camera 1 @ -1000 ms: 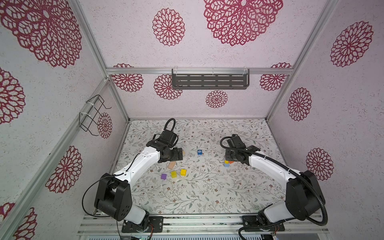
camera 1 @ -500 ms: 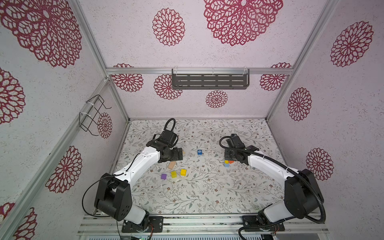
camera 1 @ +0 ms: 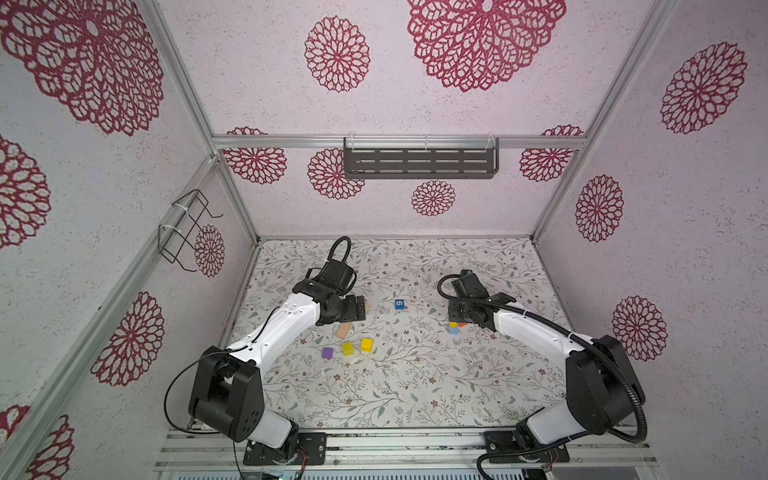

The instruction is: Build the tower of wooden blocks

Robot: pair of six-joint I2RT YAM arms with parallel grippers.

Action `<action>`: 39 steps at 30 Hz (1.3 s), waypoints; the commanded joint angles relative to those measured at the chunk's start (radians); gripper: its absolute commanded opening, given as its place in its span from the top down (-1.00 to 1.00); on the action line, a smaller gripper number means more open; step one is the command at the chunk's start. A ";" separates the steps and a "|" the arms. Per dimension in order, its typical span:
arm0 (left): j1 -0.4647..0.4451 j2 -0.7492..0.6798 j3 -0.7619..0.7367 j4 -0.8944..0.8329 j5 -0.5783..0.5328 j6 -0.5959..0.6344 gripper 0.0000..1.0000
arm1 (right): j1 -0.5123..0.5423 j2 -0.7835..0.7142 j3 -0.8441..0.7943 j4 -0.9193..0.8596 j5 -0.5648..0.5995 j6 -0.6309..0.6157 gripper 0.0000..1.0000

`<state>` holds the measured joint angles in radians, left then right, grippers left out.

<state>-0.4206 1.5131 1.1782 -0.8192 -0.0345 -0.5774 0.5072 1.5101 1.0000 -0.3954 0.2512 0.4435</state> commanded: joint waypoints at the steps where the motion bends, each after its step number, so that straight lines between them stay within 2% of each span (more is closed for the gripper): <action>1: 0.004 -0.008 -0.009 0.020 0.001 -0.014 -0.95 | 0.005 -0.005 -0.006 -0.002 0.010 -0.012 0.29; 7: 0.004 -0.009 -0.009 0.021 0.001 -0.015 -0.95 | 0.013 -0.008 -0.005 -0.007 0.007 -0.012 0.25; 21: 0.003 -0.012 -0.011 0.020 0.002 -0.014 -0.95 | 0.023 -0.025 0.016 -0.046 0.022 -0.023 -0.05; 25: 0.004 -0.013 -0.012 0.021 0.002 -0.015 -0.95 | 0.021 -0.020 0.054 -0.097 0.008 -0.054 -0.25; 29: 0.003 -0.016 -0.016 0.021 0.001 -0.014 -0.95 | 0.010 0.013 0.120 -0.174 -0.061 -0.103 -0.45; 34: 0.003 -0.021 -0.016 0.018 -0.002 -0.015 -0.95 | 0.004 0.088 0.226 -0.302 -0.132 -0.158 -0.46; 39: 0.003 -0.021 -0.015 0.018 -0.002 -0.015 -0.95 | 0.003 0.135 0.288 -0.379 -0.139 -0.167 -0.45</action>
<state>-0.4206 1.5131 1.1732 -0.8124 -0.0345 -0.5797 0.5152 1.6394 1.2488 -0.6712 0.1295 0.3061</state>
